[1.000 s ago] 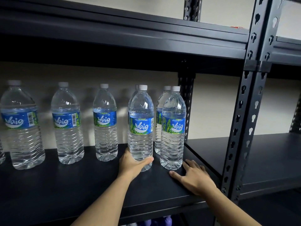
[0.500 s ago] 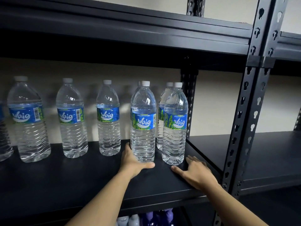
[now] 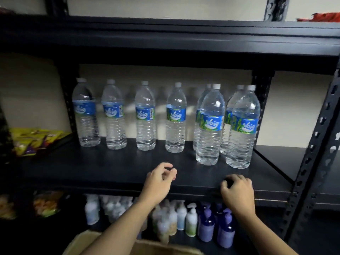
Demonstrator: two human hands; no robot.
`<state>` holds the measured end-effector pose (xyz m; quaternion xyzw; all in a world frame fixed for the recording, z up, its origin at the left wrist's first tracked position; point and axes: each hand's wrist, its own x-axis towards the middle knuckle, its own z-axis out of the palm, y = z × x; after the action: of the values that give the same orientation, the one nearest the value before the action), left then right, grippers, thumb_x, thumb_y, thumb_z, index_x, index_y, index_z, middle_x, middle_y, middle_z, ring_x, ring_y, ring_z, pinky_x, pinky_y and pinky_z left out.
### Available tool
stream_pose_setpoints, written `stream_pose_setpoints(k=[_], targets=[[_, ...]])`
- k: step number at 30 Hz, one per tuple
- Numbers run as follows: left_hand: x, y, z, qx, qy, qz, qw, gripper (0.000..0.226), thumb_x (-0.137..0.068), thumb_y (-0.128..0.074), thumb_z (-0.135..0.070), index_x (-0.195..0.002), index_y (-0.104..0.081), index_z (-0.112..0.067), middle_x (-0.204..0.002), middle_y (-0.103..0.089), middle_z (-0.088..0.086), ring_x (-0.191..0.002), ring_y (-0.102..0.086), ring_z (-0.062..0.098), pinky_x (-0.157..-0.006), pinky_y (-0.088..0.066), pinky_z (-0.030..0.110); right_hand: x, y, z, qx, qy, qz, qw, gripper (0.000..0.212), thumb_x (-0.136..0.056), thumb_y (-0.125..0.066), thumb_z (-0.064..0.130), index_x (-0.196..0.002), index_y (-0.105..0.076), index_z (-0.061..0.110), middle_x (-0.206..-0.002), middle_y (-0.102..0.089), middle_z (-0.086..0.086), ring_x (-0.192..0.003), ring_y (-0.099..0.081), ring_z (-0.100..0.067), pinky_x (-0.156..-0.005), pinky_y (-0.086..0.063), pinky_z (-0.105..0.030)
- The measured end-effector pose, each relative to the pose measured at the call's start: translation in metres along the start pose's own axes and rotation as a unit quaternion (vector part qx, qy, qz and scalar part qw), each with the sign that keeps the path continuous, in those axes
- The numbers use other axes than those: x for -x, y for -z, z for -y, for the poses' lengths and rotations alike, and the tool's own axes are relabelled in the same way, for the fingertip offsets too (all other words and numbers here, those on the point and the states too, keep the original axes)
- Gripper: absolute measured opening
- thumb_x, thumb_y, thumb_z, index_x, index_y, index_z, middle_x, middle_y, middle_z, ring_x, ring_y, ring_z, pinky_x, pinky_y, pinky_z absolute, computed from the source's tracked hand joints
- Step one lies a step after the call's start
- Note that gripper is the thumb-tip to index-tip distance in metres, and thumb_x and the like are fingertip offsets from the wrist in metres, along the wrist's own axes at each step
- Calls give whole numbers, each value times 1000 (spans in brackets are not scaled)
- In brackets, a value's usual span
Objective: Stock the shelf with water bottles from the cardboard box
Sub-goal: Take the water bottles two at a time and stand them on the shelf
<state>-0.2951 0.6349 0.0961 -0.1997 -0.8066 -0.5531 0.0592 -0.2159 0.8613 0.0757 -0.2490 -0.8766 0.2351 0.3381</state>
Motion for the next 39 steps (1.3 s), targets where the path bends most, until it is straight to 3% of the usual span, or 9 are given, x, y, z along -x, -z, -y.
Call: stream_pose_setpoints(k=[3, 7, 11, 17, 22, 25, 28, 31, 39], targets=[[57, 79, 14, -87, -11, -31, 996, 12, -93, -62, -31, -105, -60, -29, -88, -69, -8, -83, -63, 2, -74, -43, 11, 50, -22, 60, -5, 72, 64, 995, 23, -82, -64, 19, -102, -73, 12, -106, -68, -12, -105, -53, -32, -97, -37, -38], [144, 202, 43, -204, 63, -68, 974, 35, -87, -66, -42, -118, -55, -30, -103, -62, -14, -100, -58, 6, -87, -45, 23, 132, -42, 171, -99, 131, 220, 962, 37, -87, -64, 23, -123, -61, 15, -121, -56, -9, -114, -53, -27, -96, -42, -34], [248, 324, 66, -293, 168, -137, 931, 46, -88, -62, -49, -129, -48, -32, -116, -52, -15, -115, -50, 9, -96, -44, 27, 231, -68, 276, -120, 250, 398, 874, 49, -91, -62, 27, -137, -47, 20, -128, -53, -5, -116, -53, -22, -86, -37, -25], [427, 433, 124, -275, 333, -270, 861, 62, -84, -66, -48, -137, -44, -24, -136, -54, -2, -126, -49, 18, -106, -40, 32, 385, -109, 381, -92, 302, 616, 721, 57, -97, -58, 37, -147, -30, 29, -128, -46, 4, -112, -53, -16, -89, -46, -29], [540, 453, 180, -237, 466, -310, 795, 72, -86, -67, -42, -142, -39, -6, -144, -45, 14, -135, -41, 27, -109, -35, 32, 483, -144, 418, -20, 337, 691, 639, 67, -92, -59, 46, -150, -25, 36, -141, -45, 5, -126, -48, -19, -107, -43, -40], [586, 449, 217, -217, 535, -319, 751, 54, -89, -63, -36, -130, -46, -5, -135, -49, 16, -127, -46, 30, -101, -36, 32, 529, -162, 427, 14, 351, 710, 610, 70, -92, -60, 49, -151, -25, 33, -144, -45, 5, -127, -48, -18, -107, -42, -37], [622, 438, 252, -187, 599, -312, 714, 68, -88, -61, -42, -140, -37, -7, -144, -40, 16, -131, -41, 32, -107, -35, 36, 560, -188, 426, 28, 349, 749, 562, 71, -91, -64, 49, -149, -27, 34, -136, -51, 7, -114, -49, -12, -102, -42, -35], [656, 428, 290, -149, 672, -309, 656, 78, -86, -62, -51, -144, -31, -9, -142, -39, 16, -129, -41, 34, -106, -38, 40, 591, -219, 421, 37, 346, 768, 538, 75, -87, -69, 47, -149, -29, 34, -138, -51, 5, -123, -51, -16, -105, -43, -39], [699, 376, 343, -44, 741, -349, 572, 81, -80, -57, -58, -139, -40, -6, -137, -48, 17, -124, -50, 31, -106, -41, 38, 719, -275, 353, 118, 363, 819, 428, 103, -83, -67, 59, -157, -7, 22, -160, -28, -6, -143, -35, -26, -111, -34, -33]])
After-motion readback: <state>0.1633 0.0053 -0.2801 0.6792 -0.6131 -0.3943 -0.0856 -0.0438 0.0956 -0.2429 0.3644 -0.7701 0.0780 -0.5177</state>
